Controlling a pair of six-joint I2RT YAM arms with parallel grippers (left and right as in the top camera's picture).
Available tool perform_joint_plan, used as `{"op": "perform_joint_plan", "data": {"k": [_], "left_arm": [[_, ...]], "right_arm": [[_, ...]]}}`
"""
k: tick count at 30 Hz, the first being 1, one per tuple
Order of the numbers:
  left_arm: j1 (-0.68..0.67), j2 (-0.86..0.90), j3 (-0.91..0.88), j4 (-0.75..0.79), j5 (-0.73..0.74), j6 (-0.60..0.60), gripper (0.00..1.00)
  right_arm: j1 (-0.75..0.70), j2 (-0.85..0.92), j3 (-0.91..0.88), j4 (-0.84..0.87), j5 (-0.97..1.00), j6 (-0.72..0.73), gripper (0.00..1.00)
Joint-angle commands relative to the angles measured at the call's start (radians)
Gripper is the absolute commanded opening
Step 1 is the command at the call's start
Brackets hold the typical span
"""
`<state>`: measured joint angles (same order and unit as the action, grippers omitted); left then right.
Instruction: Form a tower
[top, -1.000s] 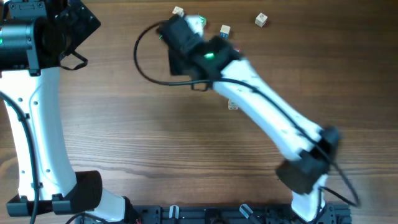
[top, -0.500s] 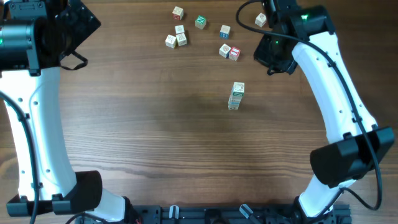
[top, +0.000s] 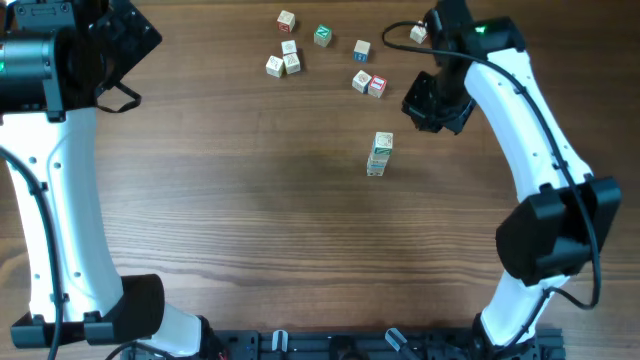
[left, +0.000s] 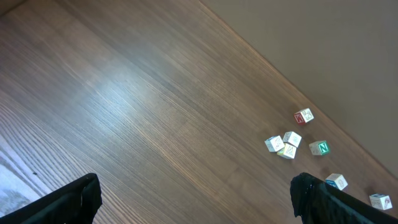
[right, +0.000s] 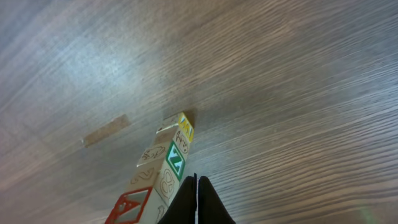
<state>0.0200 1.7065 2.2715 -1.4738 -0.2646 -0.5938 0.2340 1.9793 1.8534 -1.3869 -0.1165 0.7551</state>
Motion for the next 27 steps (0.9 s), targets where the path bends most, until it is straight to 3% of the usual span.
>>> {"op": "perform_joint_plan", "data": {"k": [1,27], "left_arm": [[0.005,-0.018,0.010,0.002,-0.016,-0.014,1.00],[0.005,-0.018,0.010,0.002,-0.016,-0.014,1.00]], "right_arm": [[0.000,0.040,-0.016,-0.014,-0.051,-0.022,0.04],[0.043,0.044,-0.016,-0.093,-0.067,-0.022,0.05]]}}
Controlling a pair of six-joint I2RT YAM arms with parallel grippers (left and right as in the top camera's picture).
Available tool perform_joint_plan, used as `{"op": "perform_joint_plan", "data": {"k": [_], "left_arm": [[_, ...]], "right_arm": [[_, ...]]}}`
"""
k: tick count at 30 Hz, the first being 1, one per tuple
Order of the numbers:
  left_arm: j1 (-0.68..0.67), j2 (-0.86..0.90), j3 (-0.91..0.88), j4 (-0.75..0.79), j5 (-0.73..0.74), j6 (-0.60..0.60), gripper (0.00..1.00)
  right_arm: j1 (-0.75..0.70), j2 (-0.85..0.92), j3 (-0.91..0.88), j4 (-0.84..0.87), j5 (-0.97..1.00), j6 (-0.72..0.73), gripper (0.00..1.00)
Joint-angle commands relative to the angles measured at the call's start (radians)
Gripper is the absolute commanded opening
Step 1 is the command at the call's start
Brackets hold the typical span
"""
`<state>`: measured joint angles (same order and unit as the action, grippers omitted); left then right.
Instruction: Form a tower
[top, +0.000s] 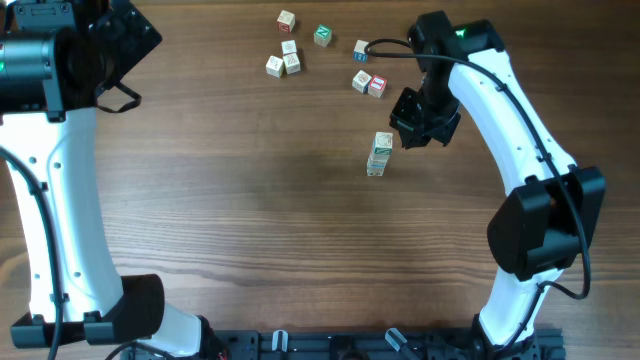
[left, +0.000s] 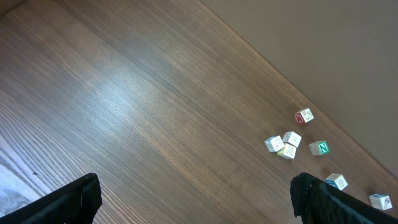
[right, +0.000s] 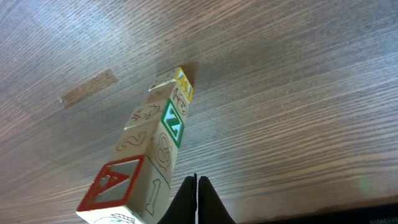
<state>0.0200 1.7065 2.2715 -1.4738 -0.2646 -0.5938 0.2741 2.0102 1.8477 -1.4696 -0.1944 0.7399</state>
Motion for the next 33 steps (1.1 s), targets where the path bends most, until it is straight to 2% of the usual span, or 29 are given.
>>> {"op": "perform_joint_plan", "data": {"k": [1,6,14,16,19,20,21,22,25,26,28,30,33], "left_arm": [[0.005,-0.018,0.010,0.002,-0.016,-0.014,1.00],[0.005,-0.018,0.010,0.002,-0.016,-0.014,1.00],[0.005,-0.018,0.010,0.002,-0.016,-0.014,1.00],[0.005,-0.018,0.010,0.002,-0.016,-0.014,1.00],[0.005,-0.018,0.010,0.002,-0.016,-0.014,1.00],[0.005,-0.018,0.010,0.002,-0.016,-0.014,1.00],[0.005,-0.018,0.010,0.002,-0.016,-0.014,1.00],[0.005,-0.018,0.010,0.002,-0.016,-0.014,1.00],[0.005,-0.018,0.010,0.002,-0.016,-0.014,1.00],[0.005,-0.018,0.010,0.002,-0.016,-0.014,1.00],[0.005,-0.018,0.010,0.002,-0.016,-0.014,1.00],[0.005,-0.018,0.010,0.002,-0.016,-0.014,1.00],[0.005,-0.018,0.010,0.002,-0.016,-0.014,1.00]], "right_arm": [[0.003,0.013,-0.011,-0.012,0.024,-0.007,0.04],[0.000,0.013,-0.092,0.033,0.048,-0.035,0.04],[-0.095,-0.010,-0.093,0.050,0.007,-0.061,0.04],[-0.155,-0.069,-0.093,0.051,0.009,-0.116,0.04],[-0.241,-0.235,-0.093,0.034,0.009,-0.270,0.04],[-0.258,-0.289,-0.093,0.011,0.017,-0.282,0.07],[-0.269,-0.333,-0.093,-0.011,0.026,-0.309,0.23],[-0.274,-0.375,-0.093,-0.036,0.049,-0.347,1.00],[-0.275,-0.453,-0.093,-0.062,0.070,-0.358,1.00],[-0.275,-0.459,-0.093,-0.067,0.101,-0.409,1.00],[-0.275,-0.476,-0.093,0.033,0.214,-0.418,1.00],[-0.274,-0.553,-0.093,0.157,0.212,-0.480,1.00],[-0.246,-0.753,-0.094,0.307,0.230,-0.576,1.00]]}}
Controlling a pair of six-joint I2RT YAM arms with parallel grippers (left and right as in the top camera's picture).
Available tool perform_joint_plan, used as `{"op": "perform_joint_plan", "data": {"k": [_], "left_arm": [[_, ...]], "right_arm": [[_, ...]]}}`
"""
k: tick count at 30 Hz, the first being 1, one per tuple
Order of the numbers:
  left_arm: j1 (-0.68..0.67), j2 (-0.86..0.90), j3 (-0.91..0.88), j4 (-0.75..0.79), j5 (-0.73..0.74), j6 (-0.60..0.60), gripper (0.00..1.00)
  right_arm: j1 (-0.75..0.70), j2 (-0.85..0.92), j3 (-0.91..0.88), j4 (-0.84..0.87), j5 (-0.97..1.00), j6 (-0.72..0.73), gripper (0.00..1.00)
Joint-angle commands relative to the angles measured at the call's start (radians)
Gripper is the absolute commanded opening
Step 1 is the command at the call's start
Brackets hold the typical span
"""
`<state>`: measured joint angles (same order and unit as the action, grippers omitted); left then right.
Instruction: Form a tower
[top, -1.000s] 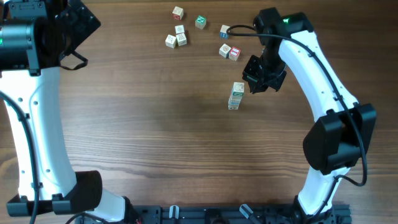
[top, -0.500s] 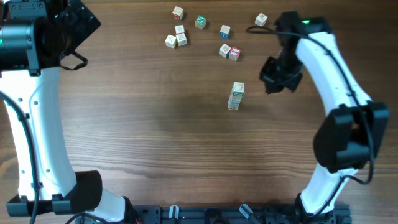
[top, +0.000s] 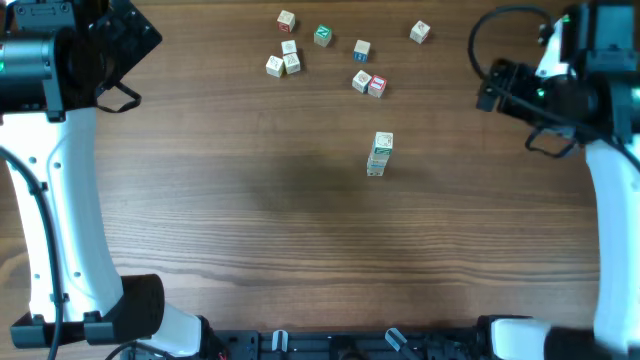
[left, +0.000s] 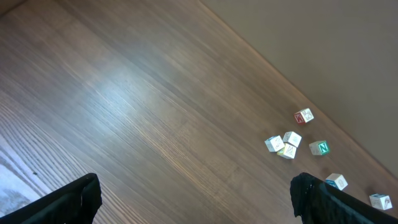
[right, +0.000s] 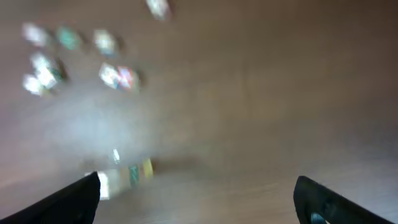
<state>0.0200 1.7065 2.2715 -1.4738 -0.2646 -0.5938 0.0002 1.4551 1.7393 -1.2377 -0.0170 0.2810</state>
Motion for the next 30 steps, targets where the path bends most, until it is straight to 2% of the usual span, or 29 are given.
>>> {"op": "perform_joint_plan", "data": {"k": [1,4,6,10,13,15,18,22,30], "left_arm": [[0.005,-0.018,0.010,0.002,-0.016,-0.014,1.00],[0.005,-0.018,0.010,0.002,-0.016,-0.014,1.00],[0.005,-0.018,0.010,0.002,-0.016,-0.014,1.00],[0.005,-0.018,0.010,0.002,-0.016,-0.014,1.00],[0.005,-0.018,0.010,0.002,-0.016,-0.014,1.00],[0.005,-0.018,0.010,0.002,-0.016,-0.014,1.00],[0.005,-0.018,0.010,0.002,-0.016,-0.014,1.00],[0.005,-0.018,0.010,0.002,-0.016,-0.014,1.00],[0.005,-0.018,0.010,0.002,-0.016,-0.014,1.00]], "right_arm": [[0.046,-0.269,0.014,0.095,0.089,-0.135,1.00],[0.068,-0.470,-0.031,0.117,0.181,-0.195,1.00],[0.068,-0.632,-0.166,0.228,0.174,-0.230,1.00],[0.068,-1.007,-0.653,0.631,0.063,-0.224,1.00],[0.064,-1.225,-1.032,0.967,0.040,-0.121,1.00],[0.054,-1.343,-1.253,1.187,0.016,-0.087,1.00],[0.034,-1.428,-1.476,1.416,-0.011,-0.088,1.00],[-0.005,-1.452,-1.628,1.544,-0.011,-0.079,1.00],[-0.016,-1.452,-1.734,1.502,-0.008,-0.230,1.00]]}}
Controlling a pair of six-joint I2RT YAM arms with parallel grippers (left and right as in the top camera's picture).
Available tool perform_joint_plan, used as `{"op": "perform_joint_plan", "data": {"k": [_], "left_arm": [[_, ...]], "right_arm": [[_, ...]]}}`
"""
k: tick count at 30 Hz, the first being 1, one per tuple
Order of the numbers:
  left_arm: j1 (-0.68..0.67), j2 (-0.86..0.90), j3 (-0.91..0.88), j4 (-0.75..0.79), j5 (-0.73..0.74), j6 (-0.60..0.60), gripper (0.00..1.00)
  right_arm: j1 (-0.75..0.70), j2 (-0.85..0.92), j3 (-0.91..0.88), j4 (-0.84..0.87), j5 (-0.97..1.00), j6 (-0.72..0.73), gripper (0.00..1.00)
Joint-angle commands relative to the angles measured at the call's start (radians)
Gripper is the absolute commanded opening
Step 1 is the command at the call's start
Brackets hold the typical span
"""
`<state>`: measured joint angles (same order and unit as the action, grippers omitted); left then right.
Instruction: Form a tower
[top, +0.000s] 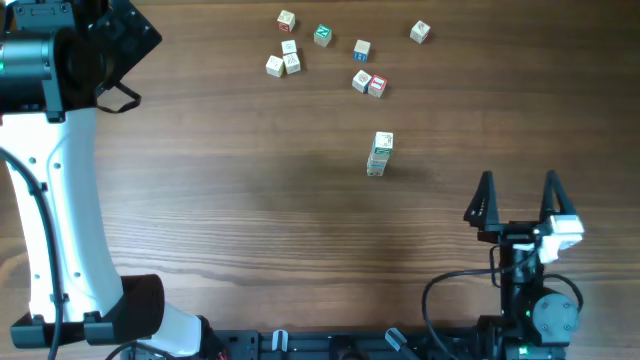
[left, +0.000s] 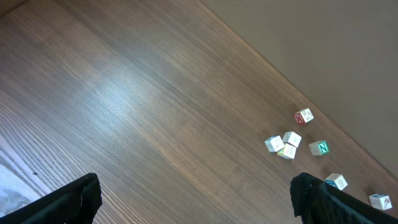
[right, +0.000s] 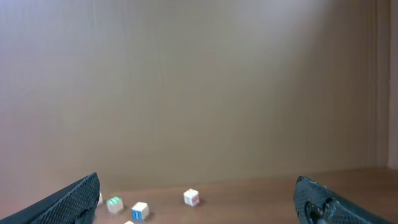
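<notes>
A tower of several lettered wooden blocks (top: 380, 153) stands upright right of the table's middle, with nothing touching it. My right gripper (top: 518, 196) is low at the near right edge, well short of the tower, and points at the far wall. It is open and empty, its fingertips (right: 78, 198) wide apart. My left gripper (left: 196, 205) hangs high over the far left of the table, open and empty. Loose blocks (top: 322, 36) lie at the far edge. Some of these loose blocks (left: 286, 144) show in the left wrist view and some loose blocks (right: 191, 197) in the right wrist view.
A lone block (top: 419, 32) lies at the far right. A pair of blocks (top: 369, 84) sits just beyond the tower. The left arm (top: 60, 170) runs down the left side. A plain wall (right: 199, 81) rises behind the table's far edge.
My right arm has moved from the far right of the table to the near right edge, where it is folded low. Its gripper stays open. The tower and my left arm have not moved.
My right gripper was shut just to the right of the tower. Then it was still shut and closer to the tower's top. Then it was open at the far right, away from the tower. Now it is at the near edge, and the tower stands unchanged.
</notes>
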<state>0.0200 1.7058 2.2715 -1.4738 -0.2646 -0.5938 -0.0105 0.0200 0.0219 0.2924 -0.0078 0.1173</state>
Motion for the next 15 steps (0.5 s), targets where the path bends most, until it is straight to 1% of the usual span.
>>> {"op": "perform_joint_plan", "data": {"k": [1,3,7,15], "left_arm": [[0.005,-0.017,0.010,0.002,-0.016,-0.014,1.00],[0.005,-0.017,0.010,0.002,-0.016,-0.014,1.00],[0.005,-0.017,0.010,0.002,-0.016,-0.014,1.00],[0.005,-0.017,0.010,0.002,-0.016,-0.014,1.00]], "right_arm": [[-0.005,-0.017,-0.017,-0.045,-0.017,-0.102,1.00],[-0.005,-0.017,-0.017,-0.109,-0.016,-0.144,1.00],[-0.005,-0.017,-0.017,-0.293,-0.030,-0.144,1.00],[-0.004,-0.016,-0.017,-0.290,-0.028,-0.143,1.00]]}}
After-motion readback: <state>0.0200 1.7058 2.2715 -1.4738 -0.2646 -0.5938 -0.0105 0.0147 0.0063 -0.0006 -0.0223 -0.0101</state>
